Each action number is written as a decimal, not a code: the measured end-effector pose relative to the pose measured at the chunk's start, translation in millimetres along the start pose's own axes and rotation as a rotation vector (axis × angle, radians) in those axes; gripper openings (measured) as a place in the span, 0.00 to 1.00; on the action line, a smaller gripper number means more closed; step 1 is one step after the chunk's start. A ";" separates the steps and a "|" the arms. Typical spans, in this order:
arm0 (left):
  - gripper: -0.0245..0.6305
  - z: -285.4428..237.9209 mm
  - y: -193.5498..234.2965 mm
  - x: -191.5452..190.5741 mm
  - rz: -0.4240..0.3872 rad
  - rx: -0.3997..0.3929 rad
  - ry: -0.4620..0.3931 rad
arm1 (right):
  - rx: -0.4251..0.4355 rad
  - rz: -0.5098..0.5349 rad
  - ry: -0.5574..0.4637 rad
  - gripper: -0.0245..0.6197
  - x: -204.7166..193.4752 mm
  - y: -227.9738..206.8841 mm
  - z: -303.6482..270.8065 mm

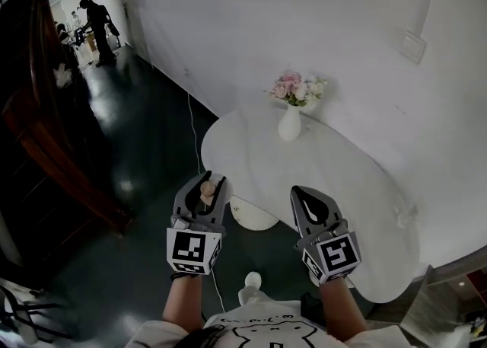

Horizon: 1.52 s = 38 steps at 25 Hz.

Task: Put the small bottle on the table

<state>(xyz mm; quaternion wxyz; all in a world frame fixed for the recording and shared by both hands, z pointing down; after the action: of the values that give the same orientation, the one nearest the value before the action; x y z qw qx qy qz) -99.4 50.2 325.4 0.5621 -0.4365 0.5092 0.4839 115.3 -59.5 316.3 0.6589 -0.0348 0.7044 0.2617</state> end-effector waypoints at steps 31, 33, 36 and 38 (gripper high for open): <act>0.22 -219.3 117.6 -79.7 0.066 -0.229 0.160 | -0.136 -0.136 0.143 0.03 -81.7 -51.8 -192.0; 0.22 -236.0 126.4 -83.8 0.063 -0.263 0.169 | -0.167 -0.142 0.157 0.03 -83.9 -54.5 -204.0; 0.22 -261.1 137.9 -91.7 0.062 -0.309 0.184 | -0.217 -0.152 0.173 0.03 -89.8 -59.7 -220.0; 0.22 -277.3 143.4 -97.5 0.062 -0.342 0.194 | -0.252 -0.159 0.184 0.03 -94.2 -63.4 -229.4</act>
<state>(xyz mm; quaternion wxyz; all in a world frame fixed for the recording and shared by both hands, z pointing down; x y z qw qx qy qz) -284.0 -210.7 394.9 0.4131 -0.5543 0.4844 0.5361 -56.3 -237.0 383.7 0.6006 -0.1965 0.7184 0.2906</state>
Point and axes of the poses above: the fingertips, and each gripper's own axes: z backward along the fingers, y to its left, x out of its top, the point moved 9 cm from there along z, backward along the fingers, and after that the axes turned 9 degrees about z, right-handed, at the moved point
